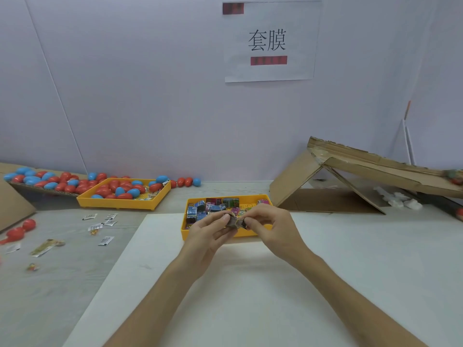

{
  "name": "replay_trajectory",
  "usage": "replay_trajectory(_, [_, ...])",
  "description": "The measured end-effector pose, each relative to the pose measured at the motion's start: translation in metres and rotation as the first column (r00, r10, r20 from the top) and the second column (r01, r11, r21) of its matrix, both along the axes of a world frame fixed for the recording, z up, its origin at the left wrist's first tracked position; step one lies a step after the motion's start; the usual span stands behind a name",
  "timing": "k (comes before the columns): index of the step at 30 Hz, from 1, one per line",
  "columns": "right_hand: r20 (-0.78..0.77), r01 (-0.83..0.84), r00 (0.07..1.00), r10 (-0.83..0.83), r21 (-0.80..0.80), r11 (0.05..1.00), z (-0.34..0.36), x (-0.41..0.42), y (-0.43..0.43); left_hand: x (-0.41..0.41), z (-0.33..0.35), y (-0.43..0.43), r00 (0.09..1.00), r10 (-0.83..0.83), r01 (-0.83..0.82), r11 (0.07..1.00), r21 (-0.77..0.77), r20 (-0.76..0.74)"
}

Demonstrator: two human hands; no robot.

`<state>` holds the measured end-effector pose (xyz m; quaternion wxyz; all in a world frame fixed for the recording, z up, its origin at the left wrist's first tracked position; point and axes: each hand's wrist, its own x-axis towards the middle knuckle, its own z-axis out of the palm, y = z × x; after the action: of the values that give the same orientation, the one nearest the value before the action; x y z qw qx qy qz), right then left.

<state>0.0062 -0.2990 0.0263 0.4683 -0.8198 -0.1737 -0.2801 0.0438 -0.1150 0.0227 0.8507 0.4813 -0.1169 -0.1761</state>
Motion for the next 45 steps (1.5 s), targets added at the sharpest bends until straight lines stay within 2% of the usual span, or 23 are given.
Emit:
replay_trajectory(3, [0.057, 0.012, 0.998, -0.012, -0.010, 1.000, -0.0009, -0.0004, 0.0013, 0.0004, -0.0003, -0.0002, 1.000, 0.007, -0.007, 1.000, -0.017, -0.009])
replay_trajectory(11, [0.082, 0.010, 0.997, -0.010, -0.002, 1.000, -0.0011, -0.0007, 0.0002, -0.0002, 0.0001, -0.0001, 1.000, 0.026, -0.026, 0.999, -0.020, -0.013])
replay_trajectory(18, [-0.021, -0.036, 0.999, 0.037, 0.024, 0.999, -0.0017, -0.0005, 0.0003, -0.0001, 0.0002, 0.0013, 1.000, 0.010, -0.010, 1.000, 0.003, 0.000])
replay_trajectory(22, [0.043, -0.008, 0.999, 0.010, -0.048, 0.999, -0.0024, 0.0010, -0.0007, 0.0002, -0.0008, 0.0007, 1.000, 0.017, -0.017, 1.000, 0.000, -0.005])
replay_trajectory(27, [0.123, 0.036, 0.992, -0.033, -0.022, 0.999, -0.0033, 0.0011, 0.0008, 0.0013, -0.0014, 0.0005, 1.000, 0.028, -0.028, 1.000, -0.010, -0.006])
replay_trajectory(33, [0.079, 0.045, 0.996, -0.049, 0.057, 0.997, -0.0003, -0.0006, -0.0030, 0.0051, -0.0003, 0.0054, 0.997, 0.068, -0.069, 0.997, -0.031, -0.029])
replay_trajectory(36, [0.024, 0.018, 1.000, -0.019, 0.034, 0.999, 0.0003, -0.0009, -0.0027, 0.0035, 0.0003, 0.0049, 0.999, 0.044, -0.044, 0.999, -0.023, -0.011])
replay_trajectory(39, [0.065, 0.025, 0.998, -0.022, -0.049, 0.998, -0.0015, -0.0012, 0.0008, 0.0011, 0.0004, 0.0018, 0.999, 0.032, -0.032, 0.999, -0.006, -0.001])
replay_trajectory(45, [0.167, 0.077, 0.984, -0.067, -0.051, 0.996, -0.0023, -0.0025, 0.0036, -0.0002, 0.0010, 0.0006, 0.999, 0.046, -0.046, 0.999, -0.009, -0.007])
